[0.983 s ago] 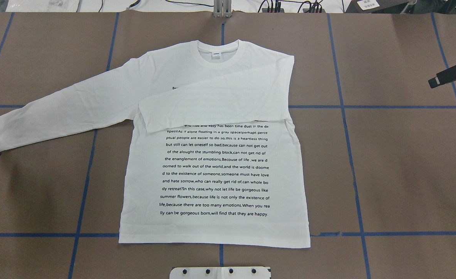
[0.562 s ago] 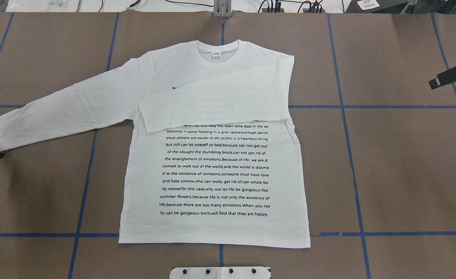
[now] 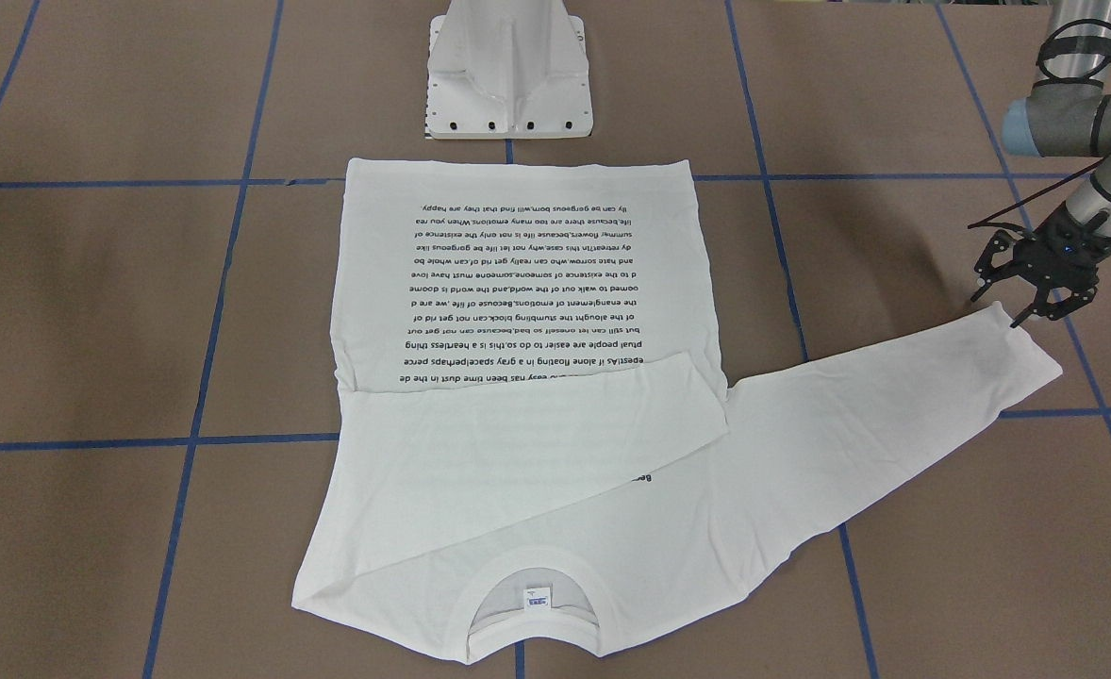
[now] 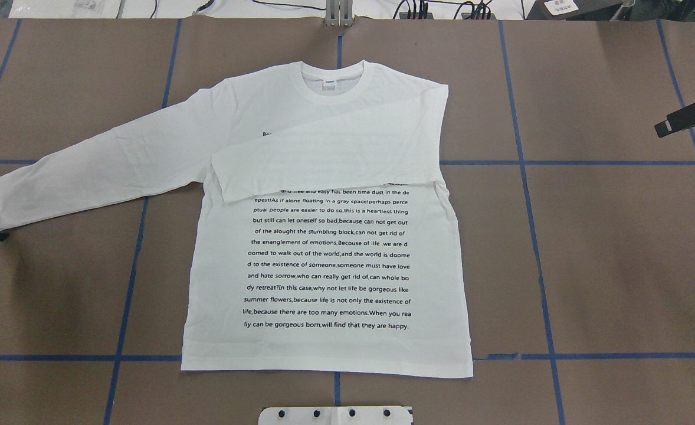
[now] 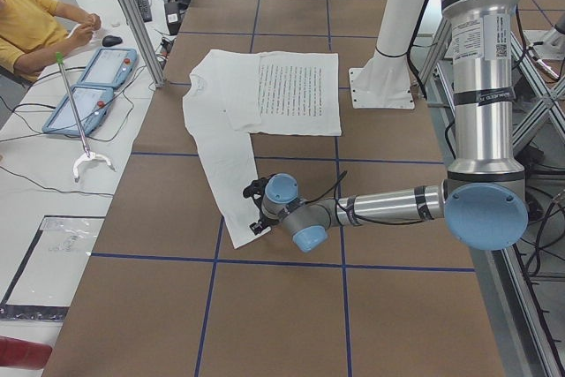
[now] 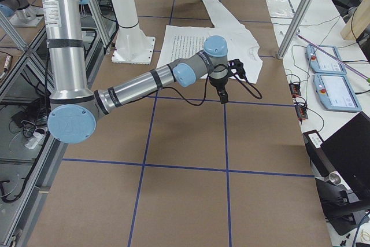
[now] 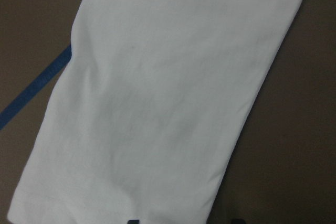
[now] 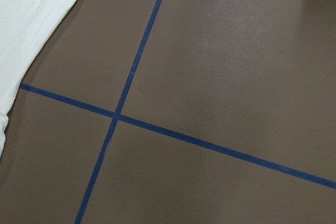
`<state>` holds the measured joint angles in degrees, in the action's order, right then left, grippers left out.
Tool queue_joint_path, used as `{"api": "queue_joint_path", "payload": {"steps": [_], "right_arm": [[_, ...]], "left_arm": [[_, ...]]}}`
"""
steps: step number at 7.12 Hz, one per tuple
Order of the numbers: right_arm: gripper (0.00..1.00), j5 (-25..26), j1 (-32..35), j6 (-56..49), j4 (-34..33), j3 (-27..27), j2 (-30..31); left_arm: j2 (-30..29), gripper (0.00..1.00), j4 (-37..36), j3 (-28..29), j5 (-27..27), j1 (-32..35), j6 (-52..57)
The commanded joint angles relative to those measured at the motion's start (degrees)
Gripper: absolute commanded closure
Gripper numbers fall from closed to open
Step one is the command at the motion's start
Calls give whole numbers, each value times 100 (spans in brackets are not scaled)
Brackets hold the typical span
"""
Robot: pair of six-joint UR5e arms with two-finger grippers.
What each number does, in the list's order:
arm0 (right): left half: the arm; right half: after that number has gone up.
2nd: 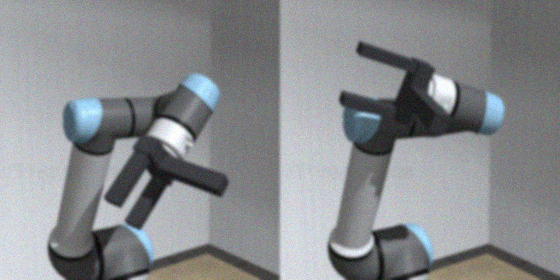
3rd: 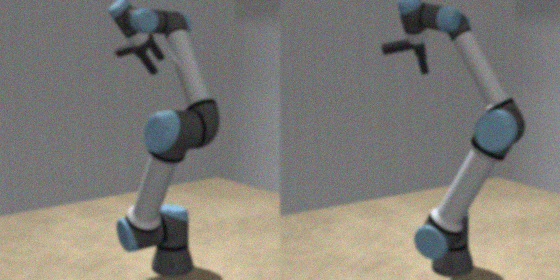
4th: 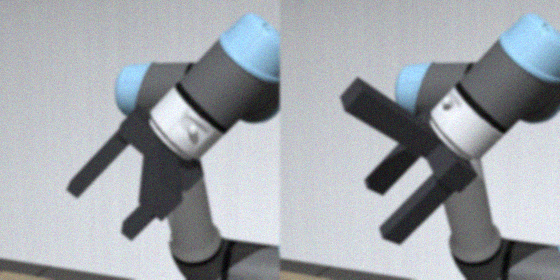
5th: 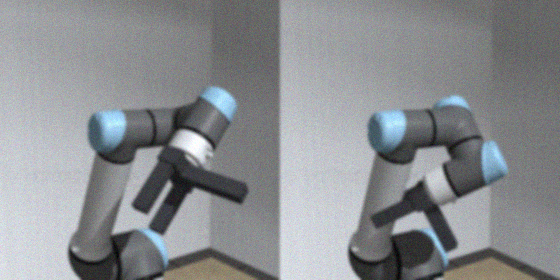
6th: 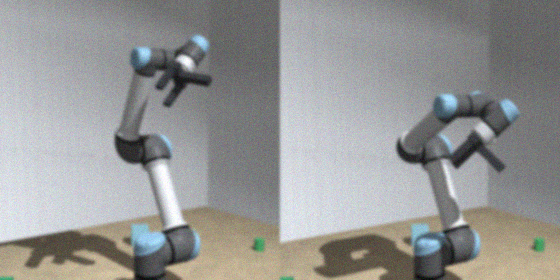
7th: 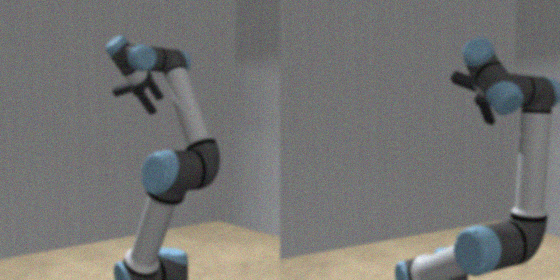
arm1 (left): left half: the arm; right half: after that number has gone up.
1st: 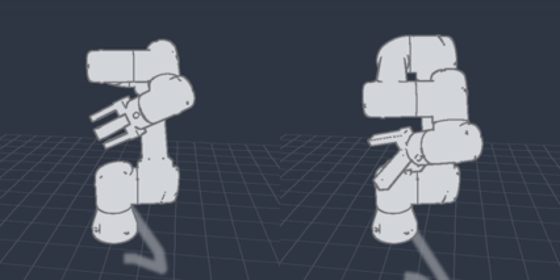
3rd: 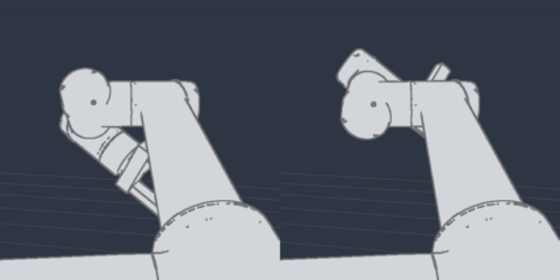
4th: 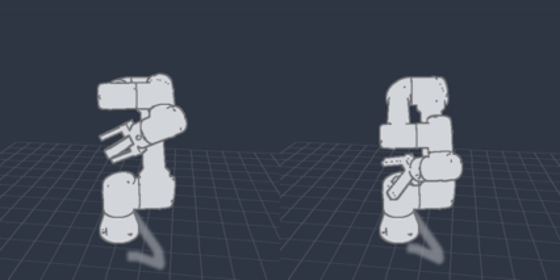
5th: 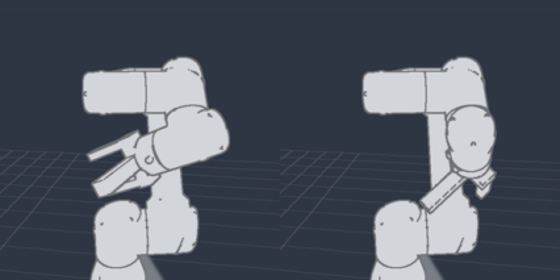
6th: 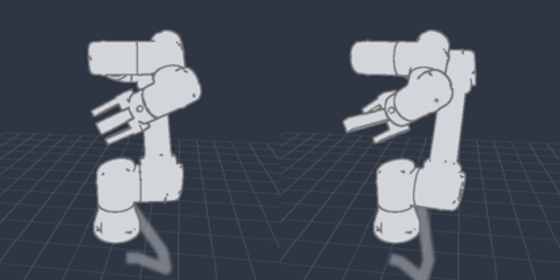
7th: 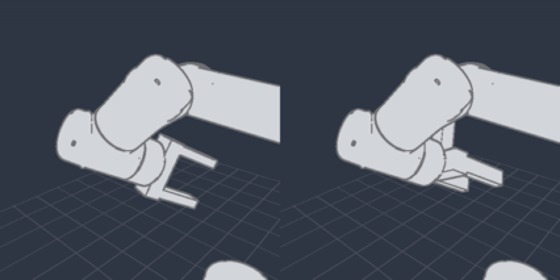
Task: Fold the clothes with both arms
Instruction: 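Grasp the cuff of the sleeve nearest the left gripper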
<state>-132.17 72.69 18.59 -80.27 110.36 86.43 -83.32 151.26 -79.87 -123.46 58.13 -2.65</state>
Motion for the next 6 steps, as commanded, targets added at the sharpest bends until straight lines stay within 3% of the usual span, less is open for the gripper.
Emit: {"api": "queue_joint_path", "payload": {"steps": [1,2,3,6], "right_arm": [[0,7,0,13,-6,29,6],[0,7,0,22,3,46,6],[0,-2,0,22,3,64,6],[0,-2,0,22,3,82,6]], "left_arm": [[0,71,9,15,67,-13,1],[0,89,17,15,155,-13,1],[9,100,113,15,173,-13,10],[-52,100,641,-98,946,-4,36]]}}
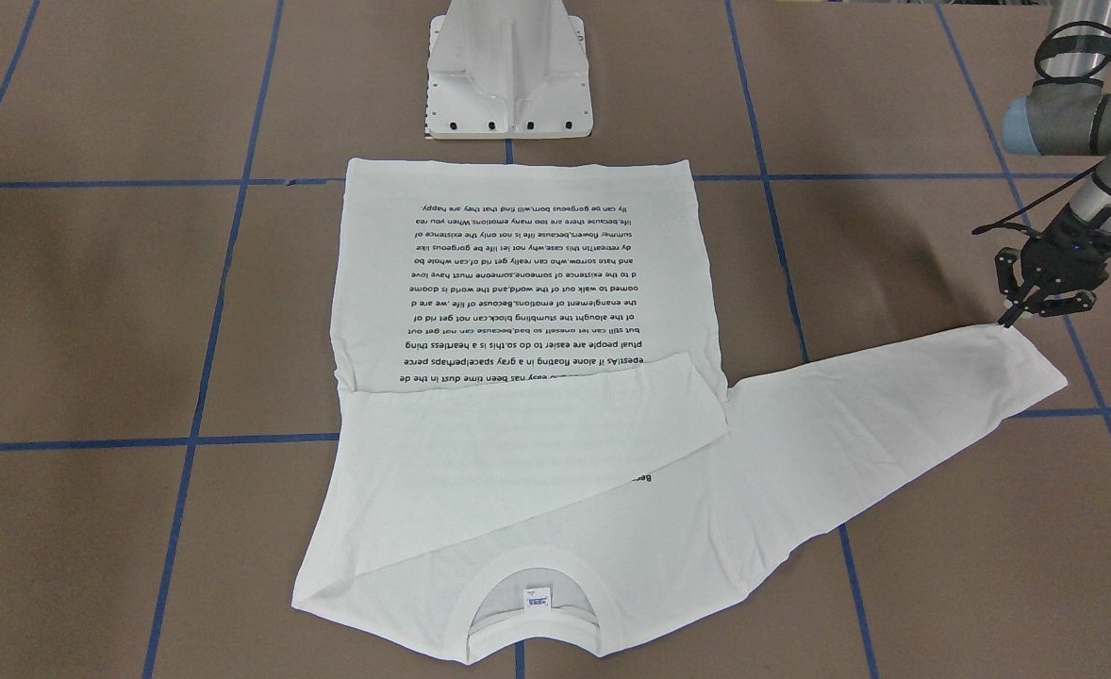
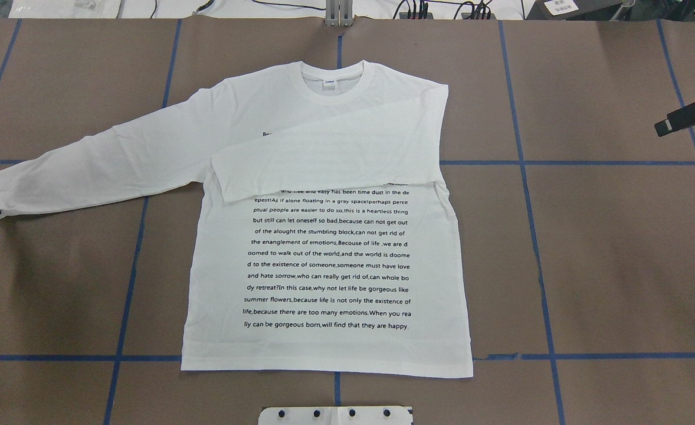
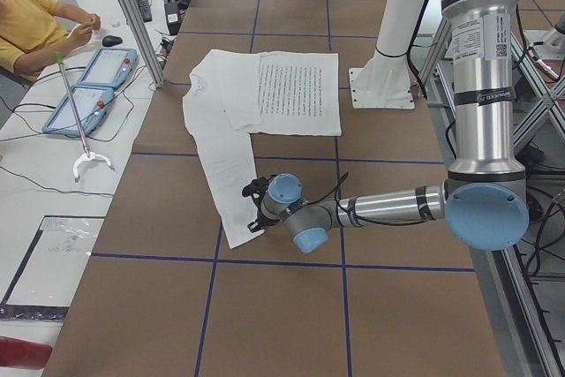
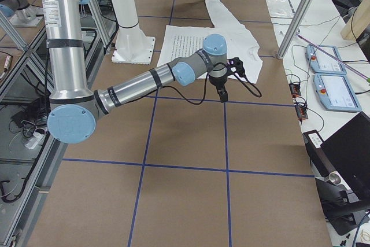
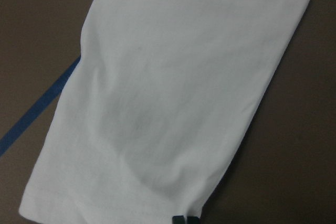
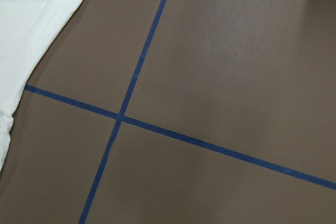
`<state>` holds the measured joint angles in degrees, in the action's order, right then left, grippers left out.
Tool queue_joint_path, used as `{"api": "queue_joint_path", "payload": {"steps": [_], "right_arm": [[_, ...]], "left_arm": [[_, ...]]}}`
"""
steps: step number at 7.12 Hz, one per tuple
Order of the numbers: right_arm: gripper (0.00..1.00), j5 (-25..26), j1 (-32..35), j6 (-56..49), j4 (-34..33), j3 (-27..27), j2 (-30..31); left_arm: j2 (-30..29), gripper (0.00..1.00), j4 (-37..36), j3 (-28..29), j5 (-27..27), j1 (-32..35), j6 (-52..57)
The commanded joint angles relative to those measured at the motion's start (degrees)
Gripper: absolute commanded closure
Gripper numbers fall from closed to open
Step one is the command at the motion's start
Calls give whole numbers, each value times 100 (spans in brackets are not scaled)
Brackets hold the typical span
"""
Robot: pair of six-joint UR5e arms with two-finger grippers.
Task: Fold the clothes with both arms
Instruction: 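Grasp the cuff of the sleeve nearest the left gripper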
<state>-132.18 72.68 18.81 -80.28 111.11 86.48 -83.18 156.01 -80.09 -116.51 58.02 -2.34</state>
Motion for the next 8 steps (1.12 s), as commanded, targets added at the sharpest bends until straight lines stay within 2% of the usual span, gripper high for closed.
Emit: {"api": "queue_joint_path", "payload": {"steps": [1,3,5,7,8], "right_arm": [[0,0,0,0,4,7,0],[0,0,0,0,4,16,0],[0,0,0,0,4,7,0],[0,0,0,0,-5,-2,0],[0,0,0,0,-5,-2,0]], "left_arm": [[-311,100,176,-260,234,17,6],[-751,100,167,-603,190,200,-413],[-1373,100,88,-798,-81,166,-2218],[-2417,100,-226,-719,-91,44,-3898],[-3101,100,-759,-719,-48,-227,-4610]]}}
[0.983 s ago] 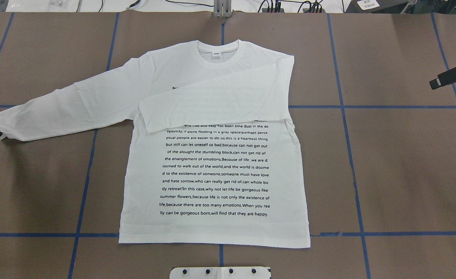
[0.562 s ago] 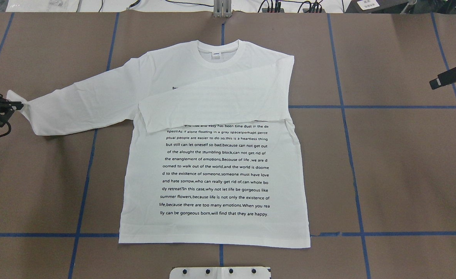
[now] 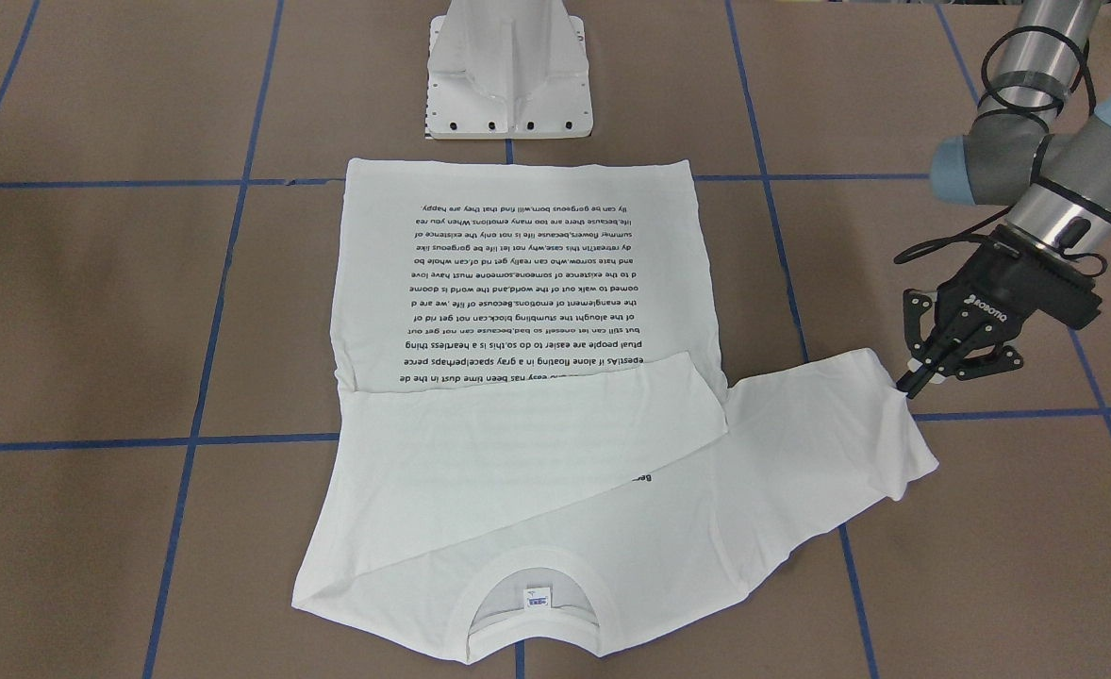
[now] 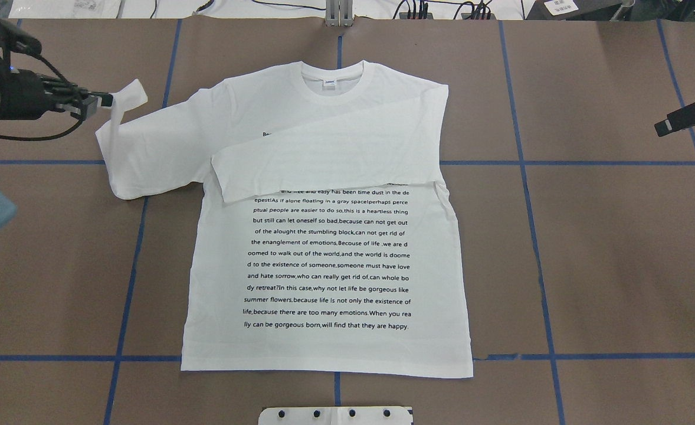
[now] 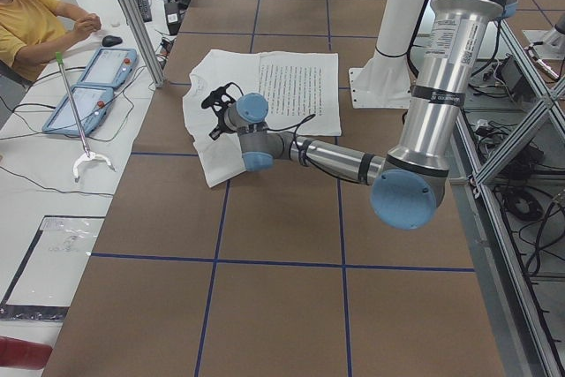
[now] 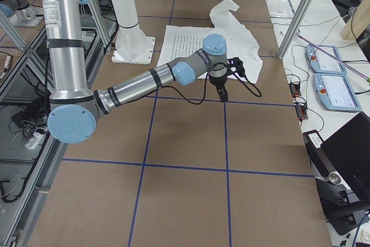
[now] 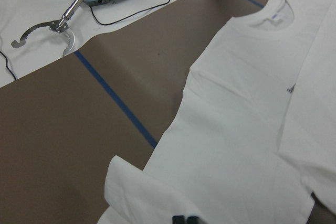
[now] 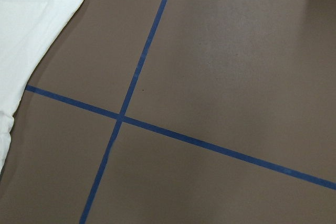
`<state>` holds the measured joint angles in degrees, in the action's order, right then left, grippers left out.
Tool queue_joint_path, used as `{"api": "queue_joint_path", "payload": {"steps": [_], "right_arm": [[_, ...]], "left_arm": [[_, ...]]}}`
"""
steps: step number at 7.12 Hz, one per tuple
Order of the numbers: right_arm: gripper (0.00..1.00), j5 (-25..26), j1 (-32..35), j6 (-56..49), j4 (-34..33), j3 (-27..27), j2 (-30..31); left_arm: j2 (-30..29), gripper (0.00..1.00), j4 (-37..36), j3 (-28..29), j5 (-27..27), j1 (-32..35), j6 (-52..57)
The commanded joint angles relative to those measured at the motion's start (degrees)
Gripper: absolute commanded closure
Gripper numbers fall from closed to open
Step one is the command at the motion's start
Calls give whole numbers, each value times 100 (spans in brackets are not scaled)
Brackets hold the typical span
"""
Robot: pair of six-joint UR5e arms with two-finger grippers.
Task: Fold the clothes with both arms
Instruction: 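Fold the held sleeve across the chest with the left gripper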
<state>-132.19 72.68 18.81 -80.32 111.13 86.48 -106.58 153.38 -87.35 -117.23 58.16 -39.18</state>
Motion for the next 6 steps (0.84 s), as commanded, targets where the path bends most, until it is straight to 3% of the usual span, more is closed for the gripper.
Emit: {"api": "queue_joint_path", "payload": {"steps": [1,4,6], "right_arm": [[0,0,0,0,-1,-3,0],[0,0,0,0,-1,-21,-9],[0,9,0,0,-1,-30,0]], "left_arm": [[-1308,100,-850,60,69,-600,-1568],[-2759,100,-871,900,1050,-1471,-2689],[-3140,100,-836,1246,1622,-2130,-2682]]}}
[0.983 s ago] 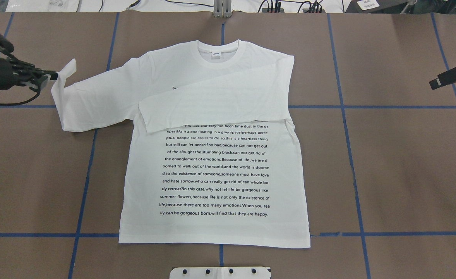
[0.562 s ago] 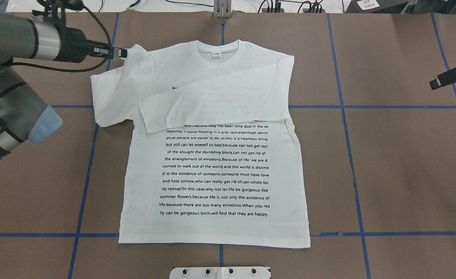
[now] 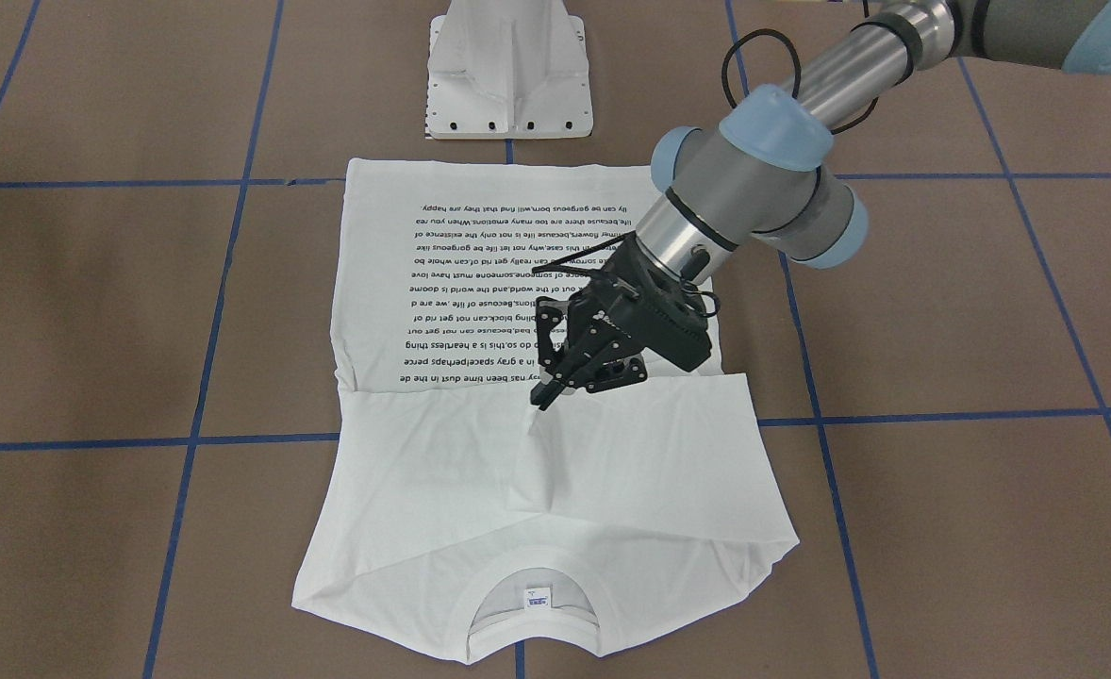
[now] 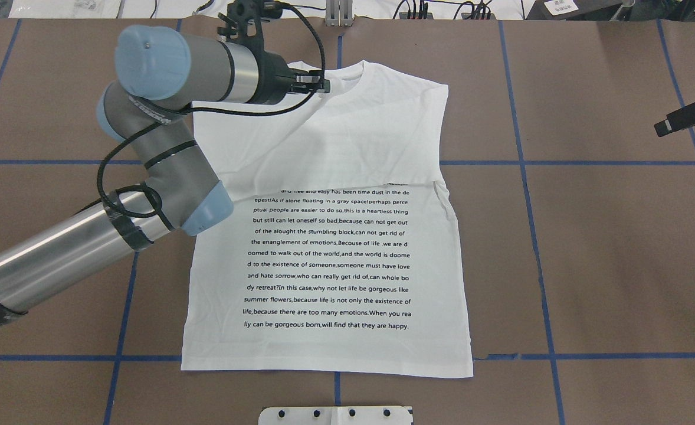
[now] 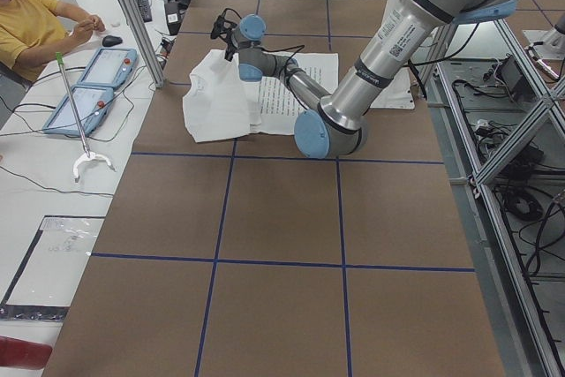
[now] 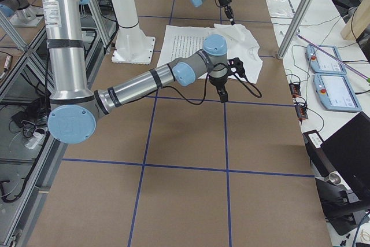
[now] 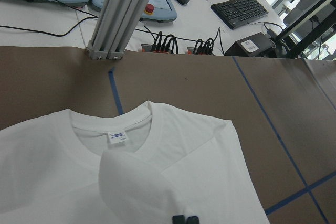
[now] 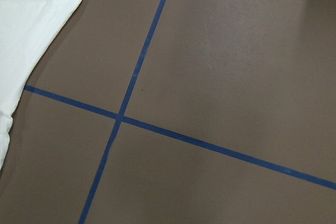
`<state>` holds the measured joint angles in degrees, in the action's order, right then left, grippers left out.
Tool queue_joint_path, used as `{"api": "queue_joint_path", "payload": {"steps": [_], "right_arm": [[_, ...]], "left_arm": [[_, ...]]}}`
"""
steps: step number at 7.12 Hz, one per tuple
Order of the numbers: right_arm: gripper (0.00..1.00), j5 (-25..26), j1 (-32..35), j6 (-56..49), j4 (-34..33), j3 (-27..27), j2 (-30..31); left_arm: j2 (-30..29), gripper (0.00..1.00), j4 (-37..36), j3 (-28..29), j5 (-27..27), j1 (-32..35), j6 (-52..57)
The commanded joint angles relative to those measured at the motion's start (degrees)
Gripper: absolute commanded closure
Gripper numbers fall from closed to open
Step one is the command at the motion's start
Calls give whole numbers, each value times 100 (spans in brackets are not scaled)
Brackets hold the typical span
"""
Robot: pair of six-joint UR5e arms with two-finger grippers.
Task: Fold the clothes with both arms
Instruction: 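Fold the held sleeve across the chest with the left gripper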
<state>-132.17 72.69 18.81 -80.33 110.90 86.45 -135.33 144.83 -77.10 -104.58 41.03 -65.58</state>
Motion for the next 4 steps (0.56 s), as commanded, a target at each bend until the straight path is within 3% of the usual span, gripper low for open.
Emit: {"api": "queue_joint_path", "payload": {"steps": [1,3,4], "right_arm": [[0,16,0,0,0,-16,13],[0,16,0,0,0,-33,13],[0,16,0,0,0,-42,13]], "left_arm": [[-379,100,36,388,611,-724,-34],[-617,100,36,914,1017,-1104,-16],[-661,3,45,951,1010,-1210,-25]]}}
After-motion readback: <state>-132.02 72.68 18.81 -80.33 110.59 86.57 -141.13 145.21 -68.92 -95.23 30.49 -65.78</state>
